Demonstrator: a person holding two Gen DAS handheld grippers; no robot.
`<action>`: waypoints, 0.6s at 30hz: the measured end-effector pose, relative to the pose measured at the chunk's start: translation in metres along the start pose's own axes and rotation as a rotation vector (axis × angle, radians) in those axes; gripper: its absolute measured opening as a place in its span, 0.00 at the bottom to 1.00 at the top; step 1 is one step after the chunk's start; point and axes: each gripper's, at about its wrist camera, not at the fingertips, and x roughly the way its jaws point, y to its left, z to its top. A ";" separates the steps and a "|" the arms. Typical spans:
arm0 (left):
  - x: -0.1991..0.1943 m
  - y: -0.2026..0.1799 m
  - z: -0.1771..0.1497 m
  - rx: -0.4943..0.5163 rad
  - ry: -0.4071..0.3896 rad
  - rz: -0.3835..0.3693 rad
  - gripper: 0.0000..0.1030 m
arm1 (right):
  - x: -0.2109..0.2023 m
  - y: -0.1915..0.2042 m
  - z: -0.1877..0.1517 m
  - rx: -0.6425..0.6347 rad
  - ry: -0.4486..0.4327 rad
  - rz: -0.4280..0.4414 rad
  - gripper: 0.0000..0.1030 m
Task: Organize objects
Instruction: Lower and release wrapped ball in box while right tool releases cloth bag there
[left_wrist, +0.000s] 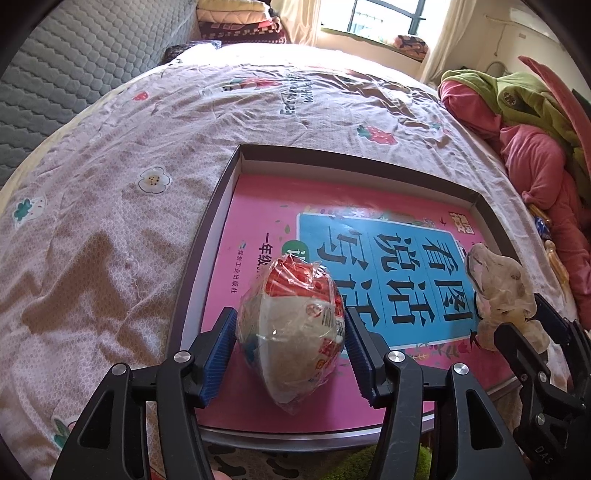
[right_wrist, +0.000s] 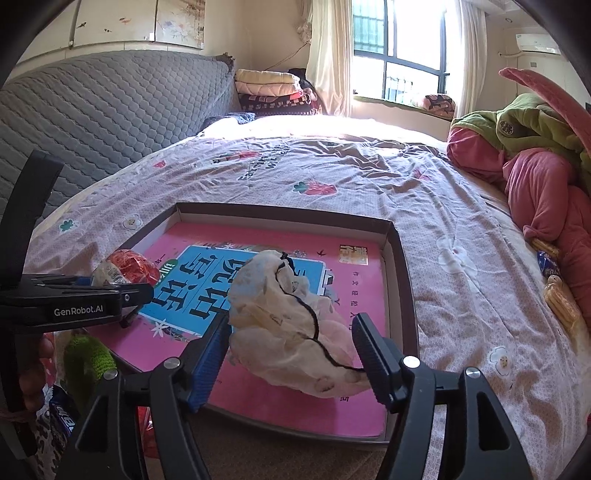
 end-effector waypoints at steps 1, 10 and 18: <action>0.000 0.000 0.000 0.001 0.001 0.000 0.59 | -0.001 0.000 0.000 0.001 -0.003 0.000 0.66; -0.003 -0.004 0.000 0.009 -0.005 -0.013 0.64 | -0.011 0.001 0.003 0.004 -0.043 0.029 0.67; -0.016 -0.003 0.000 -0.001 -0.040 -0.028 0.69 | -0.016 0.003 0.005 0.001 -0.052 0.029 0.68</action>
